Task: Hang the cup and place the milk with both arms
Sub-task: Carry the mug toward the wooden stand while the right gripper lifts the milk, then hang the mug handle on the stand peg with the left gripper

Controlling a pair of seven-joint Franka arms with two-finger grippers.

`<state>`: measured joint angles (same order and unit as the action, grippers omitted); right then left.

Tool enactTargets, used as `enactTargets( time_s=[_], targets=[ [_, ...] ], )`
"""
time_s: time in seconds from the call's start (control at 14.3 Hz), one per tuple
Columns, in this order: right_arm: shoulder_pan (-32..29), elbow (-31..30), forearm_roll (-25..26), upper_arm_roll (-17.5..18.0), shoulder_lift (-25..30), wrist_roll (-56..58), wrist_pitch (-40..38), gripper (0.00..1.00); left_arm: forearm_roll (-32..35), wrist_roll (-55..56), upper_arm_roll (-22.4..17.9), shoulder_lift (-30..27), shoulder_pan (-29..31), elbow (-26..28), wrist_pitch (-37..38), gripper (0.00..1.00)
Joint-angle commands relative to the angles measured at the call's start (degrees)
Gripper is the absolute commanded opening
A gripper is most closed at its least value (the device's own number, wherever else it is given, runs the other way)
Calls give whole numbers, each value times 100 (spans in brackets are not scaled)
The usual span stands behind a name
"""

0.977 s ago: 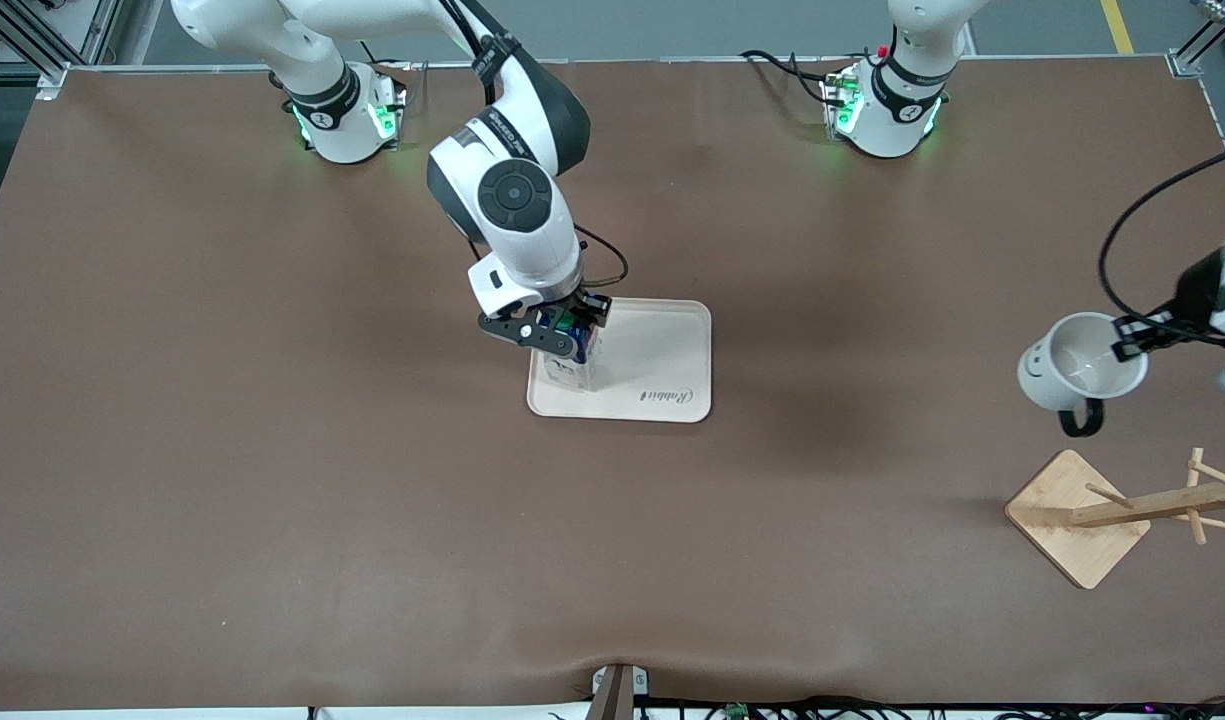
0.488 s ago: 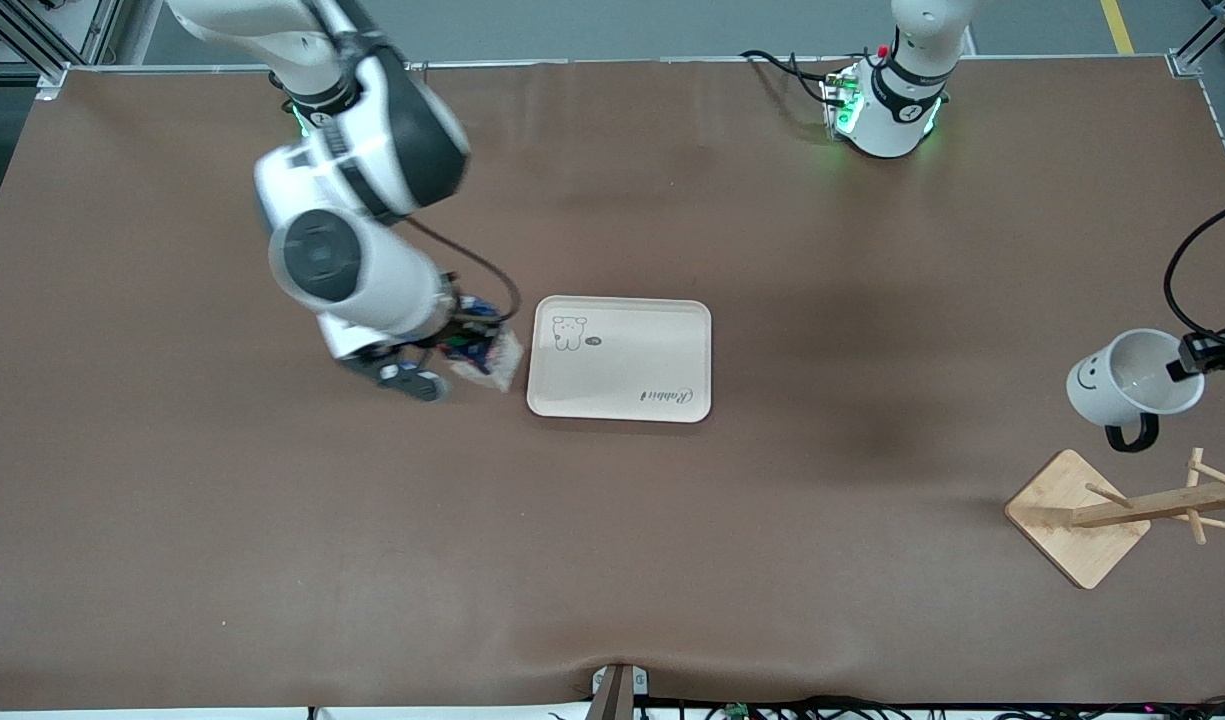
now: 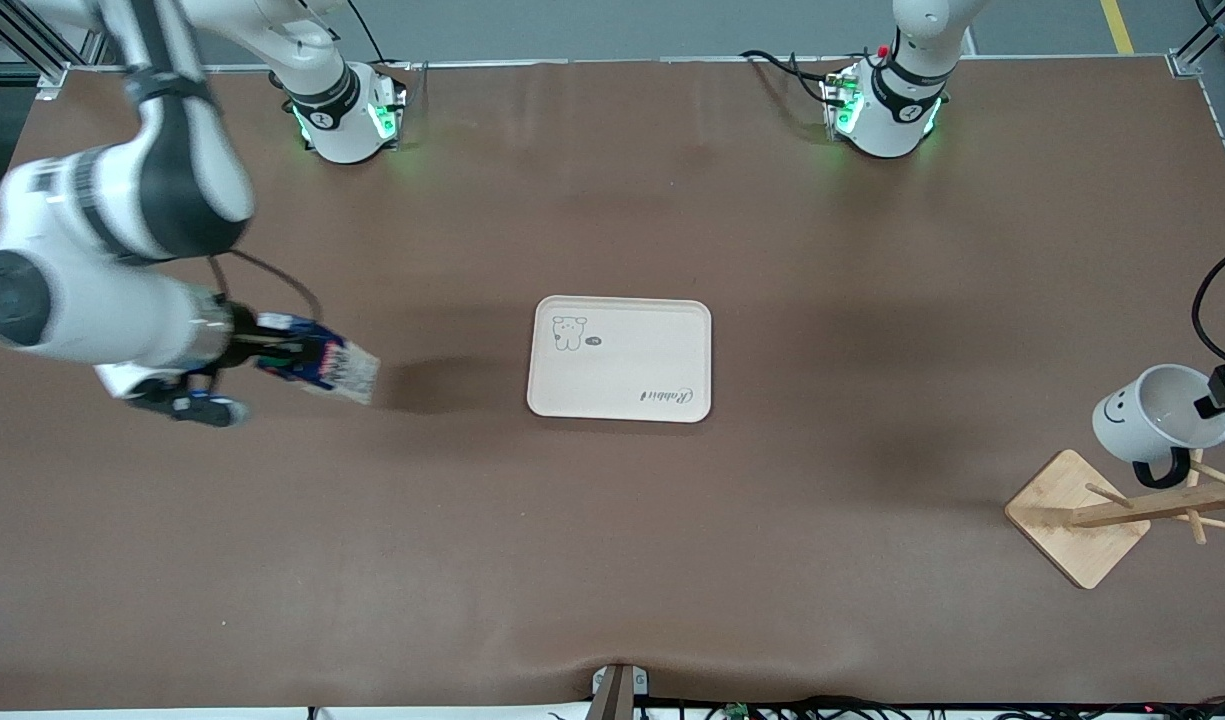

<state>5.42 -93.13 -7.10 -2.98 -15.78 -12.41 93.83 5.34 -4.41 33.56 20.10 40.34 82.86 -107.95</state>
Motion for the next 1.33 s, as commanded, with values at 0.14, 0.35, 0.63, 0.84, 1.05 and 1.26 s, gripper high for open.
enactTargets(
  time_s=[0.14, 0.35, 0.63, 0.84, 1.05, 1.26],
  targets=[
    [-989, -477, 356, 140, -22, 1013, 197, 0, -305, -103, 63, 126, 131, -130, -94, 0],
    [-1147, -1355, 525, 140, 48, 1091, 1108, 0, -446, -226, 63, 126, 307, -121, -94, 0],
    [-1263, -1462, 534, 140, 13, 1241, 1190, 0, -455, -323, 63, 99, 369, -104, -33, 0],
    [-1280, -1533, 534, 140, -4, 1233, 1217, 0, -455, -735, 63, 257, 553, -121, -41, 0],
    [-1271, -1656, 534, 140, -13, 1233, 1331, 10, -473, -1000, 63, 363, 676, -121, -68, 0],
    [-1262, -1656, 534, 149, -74, 1233, 1322, 54, -578, -1035, 54, 416, 686, -121, -85, 0]
  ],
)
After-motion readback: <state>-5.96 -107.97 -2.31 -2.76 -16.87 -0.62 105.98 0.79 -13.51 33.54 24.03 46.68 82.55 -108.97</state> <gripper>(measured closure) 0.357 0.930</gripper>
